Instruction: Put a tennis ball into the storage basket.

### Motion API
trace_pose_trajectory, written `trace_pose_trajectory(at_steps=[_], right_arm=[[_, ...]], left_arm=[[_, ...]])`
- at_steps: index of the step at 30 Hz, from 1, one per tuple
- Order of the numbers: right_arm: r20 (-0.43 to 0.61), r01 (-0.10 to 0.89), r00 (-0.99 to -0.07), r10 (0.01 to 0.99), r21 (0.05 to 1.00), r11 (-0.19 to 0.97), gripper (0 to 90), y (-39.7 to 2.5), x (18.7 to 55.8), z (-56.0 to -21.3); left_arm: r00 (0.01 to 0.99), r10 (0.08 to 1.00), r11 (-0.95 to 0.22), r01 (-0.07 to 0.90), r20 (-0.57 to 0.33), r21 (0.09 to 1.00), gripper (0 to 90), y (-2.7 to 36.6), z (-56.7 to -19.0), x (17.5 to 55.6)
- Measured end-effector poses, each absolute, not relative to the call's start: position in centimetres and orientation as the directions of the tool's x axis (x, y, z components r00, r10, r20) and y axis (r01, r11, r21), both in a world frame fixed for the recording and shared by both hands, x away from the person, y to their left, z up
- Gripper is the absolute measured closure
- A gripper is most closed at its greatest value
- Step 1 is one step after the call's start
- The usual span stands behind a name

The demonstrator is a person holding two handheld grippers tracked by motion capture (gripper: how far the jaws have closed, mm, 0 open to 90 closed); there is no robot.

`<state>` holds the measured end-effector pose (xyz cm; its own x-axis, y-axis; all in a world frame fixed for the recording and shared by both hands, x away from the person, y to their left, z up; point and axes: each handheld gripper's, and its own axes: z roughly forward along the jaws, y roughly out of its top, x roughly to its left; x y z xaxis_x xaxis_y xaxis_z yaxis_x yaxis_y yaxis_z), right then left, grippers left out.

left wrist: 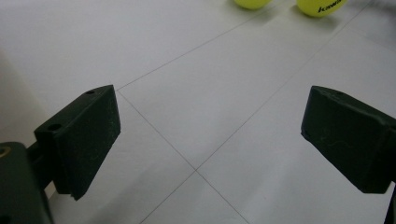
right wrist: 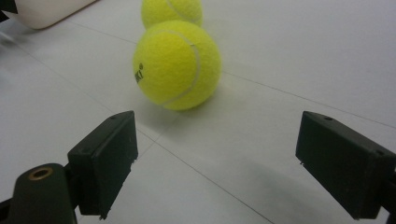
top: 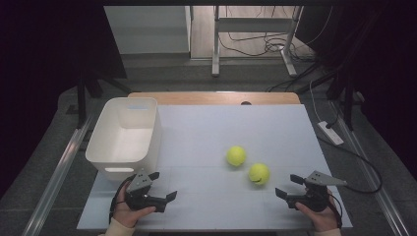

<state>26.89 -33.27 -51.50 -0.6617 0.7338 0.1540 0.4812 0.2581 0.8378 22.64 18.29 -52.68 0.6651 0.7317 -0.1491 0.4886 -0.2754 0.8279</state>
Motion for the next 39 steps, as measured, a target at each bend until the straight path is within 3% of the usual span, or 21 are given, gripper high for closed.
trace_pose_trajectory(at_steps=[39], right_arm=[[0.164,0.482,-0.666,0.728,0.839,0.252,13.9,-33.0,26.9,-51.7]], left_arm=[[0.673,0.731,-0.309,0.474,-0.113,0.824,6.9,15.2,-51.0,23.6]])
